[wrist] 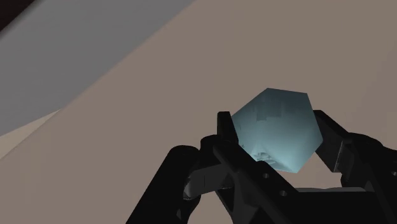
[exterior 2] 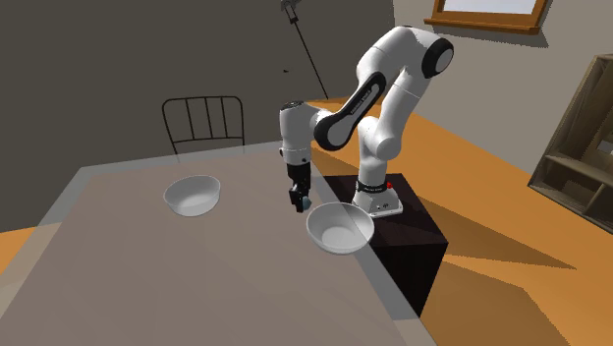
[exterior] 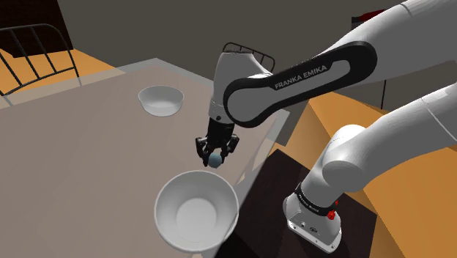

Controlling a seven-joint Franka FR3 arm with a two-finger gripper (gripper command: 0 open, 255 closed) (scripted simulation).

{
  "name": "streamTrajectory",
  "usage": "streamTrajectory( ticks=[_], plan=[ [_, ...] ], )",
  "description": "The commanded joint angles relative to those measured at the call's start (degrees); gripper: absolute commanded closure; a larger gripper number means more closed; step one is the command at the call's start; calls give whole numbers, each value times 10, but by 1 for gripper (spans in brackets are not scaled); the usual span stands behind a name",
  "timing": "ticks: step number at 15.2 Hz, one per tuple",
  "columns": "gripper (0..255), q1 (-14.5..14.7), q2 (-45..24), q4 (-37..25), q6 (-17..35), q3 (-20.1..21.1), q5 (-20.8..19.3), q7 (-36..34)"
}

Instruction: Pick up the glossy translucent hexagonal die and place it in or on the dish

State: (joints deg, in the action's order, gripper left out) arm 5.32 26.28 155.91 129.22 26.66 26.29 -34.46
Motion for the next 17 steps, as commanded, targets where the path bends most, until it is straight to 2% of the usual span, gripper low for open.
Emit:
streamTrajectory(
  ticks=[1,17],
  plan=[
    [255,0,11,-5,-16,-4,-2,-2],
    [255,-4,81,-83,-163,-37,-30,-22]
  ],
)
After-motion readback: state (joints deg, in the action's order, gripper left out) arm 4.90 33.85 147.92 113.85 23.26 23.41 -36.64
